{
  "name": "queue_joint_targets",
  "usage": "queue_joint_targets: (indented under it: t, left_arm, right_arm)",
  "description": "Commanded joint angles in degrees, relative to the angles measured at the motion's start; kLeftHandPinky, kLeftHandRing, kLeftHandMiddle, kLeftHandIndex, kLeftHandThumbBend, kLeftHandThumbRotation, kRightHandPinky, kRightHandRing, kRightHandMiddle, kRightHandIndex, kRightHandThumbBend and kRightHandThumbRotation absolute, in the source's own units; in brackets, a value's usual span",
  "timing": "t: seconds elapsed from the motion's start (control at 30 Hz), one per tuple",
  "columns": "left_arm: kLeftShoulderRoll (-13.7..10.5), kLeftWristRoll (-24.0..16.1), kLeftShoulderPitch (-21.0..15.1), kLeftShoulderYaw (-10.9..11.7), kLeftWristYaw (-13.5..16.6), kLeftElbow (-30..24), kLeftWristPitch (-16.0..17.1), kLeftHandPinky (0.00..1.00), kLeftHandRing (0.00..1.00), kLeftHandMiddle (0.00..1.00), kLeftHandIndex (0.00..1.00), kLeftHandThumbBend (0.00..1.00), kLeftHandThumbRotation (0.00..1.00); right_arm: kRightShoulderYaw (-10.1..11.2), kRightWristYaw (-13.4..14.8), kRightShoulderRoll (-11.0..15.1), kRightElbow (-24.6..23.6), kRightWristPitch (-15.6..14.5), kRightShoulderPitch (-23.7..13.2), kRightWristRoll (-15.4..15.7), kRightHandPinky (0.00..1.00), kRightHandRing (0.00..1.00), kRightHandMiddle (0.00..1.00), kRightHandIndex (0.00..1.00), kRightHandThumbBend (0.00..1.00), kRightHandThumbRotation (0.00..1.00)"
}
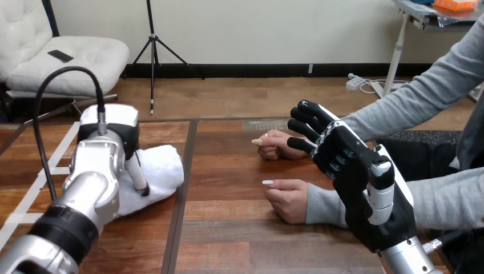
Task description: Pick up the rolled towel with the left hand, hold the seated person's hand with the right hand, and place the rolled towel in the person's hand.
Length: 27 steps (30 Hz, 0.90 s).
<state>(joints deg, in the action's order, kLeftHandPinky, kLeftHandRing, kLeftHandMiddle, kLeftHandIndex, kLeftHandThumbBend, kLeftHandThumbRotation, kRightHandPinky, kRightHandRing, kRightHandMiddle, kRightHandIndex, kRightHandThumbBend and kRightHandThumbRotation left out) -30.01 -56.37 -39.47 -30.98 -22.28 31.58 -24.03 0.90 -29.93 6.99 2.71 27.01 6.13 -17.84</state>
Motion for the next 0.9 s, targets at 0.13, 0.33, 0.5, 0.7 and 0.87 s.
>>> queue_joint_targets:
  t: [0.13, 0.33, 0.5, 0.7, 0.87]
  left_arm:
    - [0.12, -0.83, 0.43, 1.33, 4.31, -5.16, -1.04, 0.2, 0.3, 0.43, 0.56, 0.81, 0.0]
    - [-0.09, 0.18, 0.56, 1.91, 3.59, -6.12, -0.95, 0.21, 0.31, 0.45, 0.55, 0.82, 0.0]
    - [-0.3, 1.2, 0.62, 2.33, 2.74, -6.57, -0.73, 0.22, 0.31, 0.44, 0.54, 0.82, 0.0]
    - [-0.33, 3.04, 0.36, 2.85, 1.37, -6.34, -0.56, 0.23, 0.32, 0.43, 0.48, 0.81, 0.0]
    - [-0.45, 4.34, 0.36, 3.52, 0.09, -6.83, -0.7, 0.23, 0.32, 0.42, 0.45, 0.79, 0.0]
  right_arm:
    - [0.97, 0.5, 0.47, -1.8, 1.35, -3.62, -0.02, 0.85, 0.9, 0.9, 0.88, 1.0, 1.0]
    - [0.92, 0.54, 0.64, -1.89, 1.05, -3.74, -0.1, 0.85, 0.9, 0.9, 0.88, 1.0, 1.0]
    - [0.91, 0.33, 0.78, -1.78, 1.14, -3.88, -0.21, 0.85, 0.9, 0.9, 0.88, 1.0, 1.0]
    - [0.96, 0.36, 0.86, -1.81, 1.05, -3.92, -0.28, 0.86, 0.9, 0.9, 0.88, 1.0, 1.0]
    - [1.04, 0.39, 0.8, -1.5, 1.48, -4.1, -0.21, 0.86, 0.9, 0.91, 0.89, 1.0, 1.0]
